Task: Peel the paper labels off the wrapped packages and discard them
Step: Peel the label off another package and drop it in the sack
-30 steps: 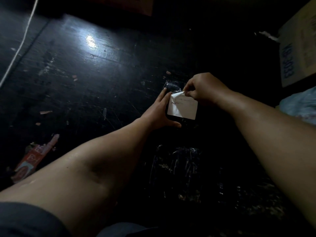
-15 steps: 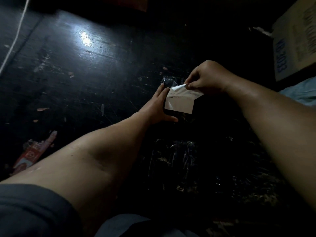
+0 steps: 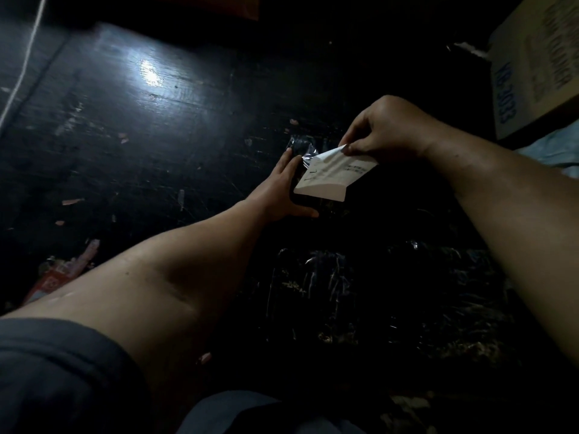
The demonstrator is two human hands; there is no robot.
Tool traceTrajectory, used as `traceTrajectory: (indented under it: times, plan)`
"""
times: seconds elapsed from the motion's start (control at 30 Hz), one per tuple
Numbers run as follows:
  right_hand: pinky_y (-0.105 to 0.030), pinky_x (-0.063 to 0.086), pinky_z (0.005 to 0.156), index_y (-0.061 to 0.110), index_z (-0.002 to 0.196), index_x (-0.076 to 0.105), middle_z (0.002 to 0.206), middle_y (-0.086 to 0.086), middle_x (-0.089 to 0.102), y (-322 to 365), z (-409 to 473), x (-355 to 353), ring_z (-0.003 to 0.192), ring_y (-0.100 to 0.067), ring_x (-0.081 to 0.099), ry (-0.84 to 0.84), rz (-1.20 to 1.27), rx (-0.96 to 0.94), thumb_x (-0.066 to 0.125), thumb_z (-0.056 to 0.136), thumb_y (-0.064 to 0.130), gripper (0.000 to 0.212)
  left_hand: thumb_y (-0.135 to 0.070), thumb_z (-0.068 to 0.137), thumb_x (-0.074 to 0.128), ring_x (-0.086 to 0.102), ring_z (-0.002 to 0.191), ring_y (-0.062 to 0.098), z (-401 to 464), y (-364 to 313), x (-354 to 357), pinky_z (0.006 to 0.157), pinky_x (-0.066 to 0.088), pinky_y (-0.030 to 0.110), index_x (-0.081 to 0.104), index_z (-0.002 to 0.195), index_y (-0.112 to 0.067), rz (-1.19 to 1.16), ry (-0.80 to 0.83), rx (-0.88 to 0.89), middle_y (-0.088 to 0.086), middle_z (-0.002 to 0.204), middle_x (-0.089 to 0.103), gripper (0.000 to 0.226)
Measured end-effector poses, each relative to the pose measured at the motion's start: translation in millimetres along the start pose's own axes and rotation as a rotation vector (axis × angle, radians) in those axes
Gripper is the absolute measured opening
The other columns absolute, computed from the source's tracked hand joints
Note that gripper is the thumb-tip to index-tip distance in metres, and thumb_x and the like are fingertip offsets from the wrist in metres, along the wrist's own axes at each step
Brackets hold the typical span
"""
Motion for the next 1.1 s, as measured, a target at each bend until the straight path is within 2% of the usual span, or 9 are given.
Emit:
traceTrajectory:
  times: [0.3, 0.53, 0.63, 0.73, 0.87, 0.9, 0.97, 1.03, 1.1]
  plan:
    - [-0.020, 0.040, 0.076, 0.017, 0.100, 0.076, 0.093, 0.005, 0.068, -6, -12, -6, 0.091, -0.008, 0.060, -0.020, 0.001, 0.010, 0.071, 0.084, 0.018, 0.016, -0.057, 0.055, 0.088, 0.009, 0.150, 0.018, -2, -1, 0, 0.114, 0.027, 0.037, 0.003, 0.158, -0.022, 0.011, -0.006, -0.009, -0.011, 0.163, -0.016, 0.137]
    - [-0.021, 0.044, 0.074, 0.019, 0.097, 0.075, 0.094, 0.003, 0.069, -14, -17, -6, 0.089, -0.009, 0.062, -0.053, 0.042, 0.037, 0.071, 0.085, 0.019, 0.013, -0.056, 0.056, 0.089, 0.009, 0.150, 0.019, -3, -5, 0, 0.115, 0.030, 0.040, 0.002, 0.158, -0.023, 0.023, 0.005, -0.022, -0.013, 0.162, -0.019, 0.138]
    - [-0.019, 0.043, 0.068, 0.020, 0.096, 0.075, 0.092, 0.003, 0.067, -16, -18, -5, 0.086, -0.008, 0.061, -0.064, 0.053, 0.048, 0.071, 0.085, 0.019, 0.012, -0.053, 0.056, 0.090, 0.009, 0.150, 0.020, -4, -7, -1, 0.115, 0.030, 0.040, 0.001, 0.158, -0.022, 0.030, 0.005, -0.028, -0.011, 0.162, -0.019, 0.139]
    - [-0.020, 0.042, 0.072, 0.018, 0.099, 0.075, 0.095, 0.001, 0.068, -14, -22, -6, 0.087, -0.010, 0.060, -0.057, 0.017, 0.025, 0.070, 0.086, 0.017, 0.014, -0.052, 0.055, 0.091, 0.010, 0.150, 0.021, -5, -9, -1, 0.115, 0.031, 0.040, 0.001, 0.158, -0.021, 0.034, 0.008, -0.036, -0.010, 0.162, -0.020, 0.140]
    - [-0.005, 0.041, 0.052, 0.013, 0.108, 0.071, 0.097, -0.006, 0.067, -15, -25, -44, 0.081, -0.015, 0.059, -0.181, 0.022, 0.028, 0.065, 0.090, 0.015, 0.020, -0.050, 0.053, 0.092, 0.016, 0.149, 0.024, -7, -11, -1, 0.114, 0.033, 0.040, 0.001, 0.158, -0.022, 0.056, -0.016, -0.031, -0.008, 0.163, -0.020, 0.142]
    - [-0.007, 0.043, 0.058, 0.014, 0.108, 0.072, 0.097, -0.006, 0.068, -14, -26, -56, 0.083, -0.015, 0.059, -0.198, -0.013, 0.027, 0.066, 0.089, 0.016, 0.020, -0.050, 0.054, 0.092, 0.017, 0.149, 0.024, -7, -12, -1, 0.113, 0.033, 0.040, 0.000, 0.158, -0.022, 0.064, -0.016, -0.036, -0.008, 0.162, -0.021, 0.142]
    - [-0.021, 0.043, 0.075, 0.019, 0.107, 0.073, 0.103, -0.005, 0.069, -14, -29, -70, 0.089, -0.016, 0.059, -0.178, -0.099, 0.037, 0.068, 0.087, 0.017, 0.020, -0.049, 0.054, 0.092, 0.019, 0.149, 0.025, -7, -16, -2, 0.111, 0.035, 0.039, -0.002, 0.157, -0.023, 0.083, -0.007, -0.047, -0.008, 0.162, -0.022, 0.142]
    - [-0.027, 0.043, 0.080, 0.021, 0.105, 0.073, 0.106, -0.003, 0.069, -12, -34, -67, 0.092, -0.015, 0.059, -0.137, -0.118, 0.057, 0.069, 0.087, 0.018, 0.020, -0.048, 0.054, 0.093, 0.021, 0.148, 0.028, -5, -21, -3, 0.110, 0.037, 0.040, -0.004, 0.157, -0.022, 0.114, 0.011, -0.067, -0.005, 0.162, -0.024, 0.144]
    - [-0.026, 0.045, 0.083, 0.020, 0.106, 0.074, 0.109, -0.003, 0.070, -13, -37, -60, 0.096, -0.015, 0.061, -0.164, -0.095, 0.065, 0.069, 0.086, 0.017, 0.020, -0.047, 0.053, 0.093, 0.020, 0.148, 0.030, -4, -25, -5, 0.111, 0.037, 0.040, -0.006, 0.157, -0.020, 0.159, 0.029, -0.090, -0.001, 0.162, -0.024, 0.146]
Point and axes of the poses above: each hand's wrist, its own z-axis towards the middle knuckle, its own x-axis out of the palm, y = z × x, the point moved 1 cm from there along z, towards the middle knuckle
